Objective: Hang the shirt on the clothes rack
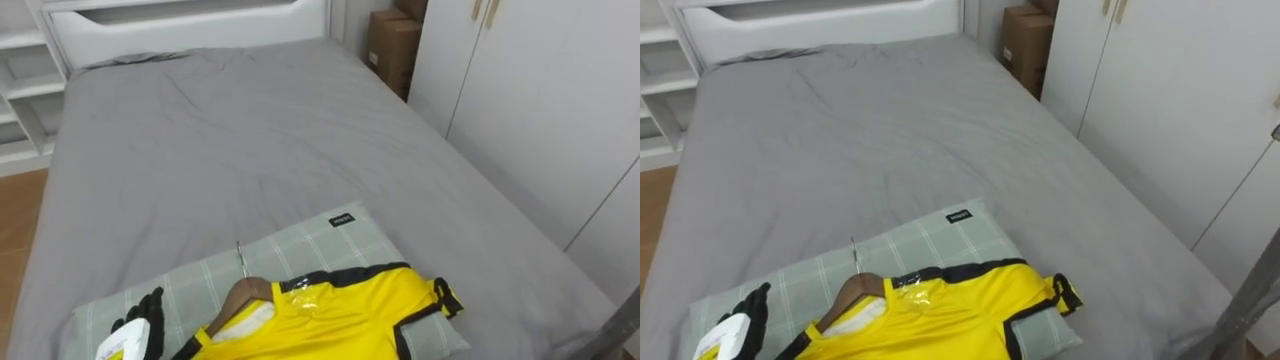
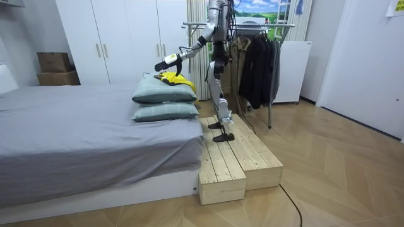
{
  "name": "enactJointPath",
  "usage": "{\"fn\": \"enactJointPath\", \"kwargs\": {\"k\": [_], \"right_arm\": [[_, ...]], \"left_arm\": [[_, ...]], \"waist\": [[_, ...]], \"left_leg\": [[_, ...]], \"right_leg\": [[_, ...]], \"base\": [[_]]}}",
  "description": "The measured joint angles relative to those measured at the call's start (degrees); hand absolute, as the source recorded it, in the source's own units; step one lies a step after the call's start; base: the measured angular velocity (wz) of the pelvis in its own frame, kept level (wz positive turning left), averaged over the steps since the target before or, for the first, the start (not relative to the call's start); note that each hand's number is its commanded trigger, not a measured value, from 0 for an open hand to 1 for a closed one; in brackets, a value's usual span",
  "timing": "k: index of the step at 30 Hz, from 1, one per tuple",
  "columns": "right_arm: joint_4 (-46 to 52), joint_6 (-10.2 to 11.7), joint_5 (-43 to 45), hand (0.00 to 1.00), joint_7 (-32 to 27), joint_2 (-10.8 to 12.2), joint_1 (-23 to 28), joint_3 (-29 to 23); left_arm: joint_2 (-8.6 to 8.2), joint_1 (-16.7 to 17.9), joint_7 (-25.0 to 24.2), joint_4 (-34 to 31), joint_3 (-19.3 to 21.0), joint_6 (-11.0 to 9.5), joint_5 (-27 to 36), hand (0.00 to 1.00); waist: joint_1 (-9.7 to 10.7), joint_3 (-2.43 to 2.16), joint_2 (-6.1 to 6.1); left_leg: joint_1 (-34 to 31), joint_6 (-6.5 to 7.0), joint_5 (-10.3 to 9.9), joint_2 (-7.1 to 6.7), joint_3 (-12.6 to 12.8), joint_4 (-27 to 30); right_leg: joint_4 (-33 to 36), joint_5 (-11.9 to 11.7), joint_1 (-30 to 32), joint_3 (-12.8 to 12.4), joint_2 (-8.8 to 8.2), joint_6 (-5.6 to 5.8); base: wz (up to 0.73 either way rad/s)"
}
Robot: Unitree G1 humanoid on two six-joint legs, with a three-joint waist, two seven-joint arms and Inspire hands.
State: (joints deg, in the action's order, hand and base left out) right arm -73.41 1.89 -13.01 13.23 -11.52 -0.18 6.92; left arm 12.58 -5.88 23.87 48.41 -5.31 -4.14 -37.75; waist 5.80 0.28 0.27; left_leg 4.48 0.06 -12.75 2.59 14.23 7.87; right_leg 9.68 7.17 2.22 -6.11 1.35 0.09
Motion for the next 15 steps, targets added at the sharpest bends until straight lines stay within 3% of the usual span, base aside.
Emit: {"fn": "enactJointPath", "kwargs": {"k": [10, 15], "right_arm": [[-0.24, 0.03, -0.23, 0.00, -0.53, -0.33, -1.51, 2.64], [-0.31, -0.02, -0.32, 0.00, -0.70, -0.34, -2.24, 4.38]], "left_arm": [[-0.29, -2.30, -2.07, 2.28, -0.47, 0.04, 0.17, 0.00], [-0.21, -5.91, -3.50, 3.87, -0.54, 0.05, 2.19, 0.00]], "waist": [[-0.05, 0.04, 0.03], [0.03, 0.05, 0.03]], "left_leg": [[-4.25, 0.05, 0.03, 0.03, -0.09, 1.45], [-5.33, 0.14, 0.09, 0.06, -0.16, 1.69]], "right_leg": [[0.18, -0.47, 3.69, 0.09, -0.14, 0.03], [0.16, -0.83, 4.65, 0.02, -0.15, 0.02]], "base": [[0.00], [-0.01]]}}
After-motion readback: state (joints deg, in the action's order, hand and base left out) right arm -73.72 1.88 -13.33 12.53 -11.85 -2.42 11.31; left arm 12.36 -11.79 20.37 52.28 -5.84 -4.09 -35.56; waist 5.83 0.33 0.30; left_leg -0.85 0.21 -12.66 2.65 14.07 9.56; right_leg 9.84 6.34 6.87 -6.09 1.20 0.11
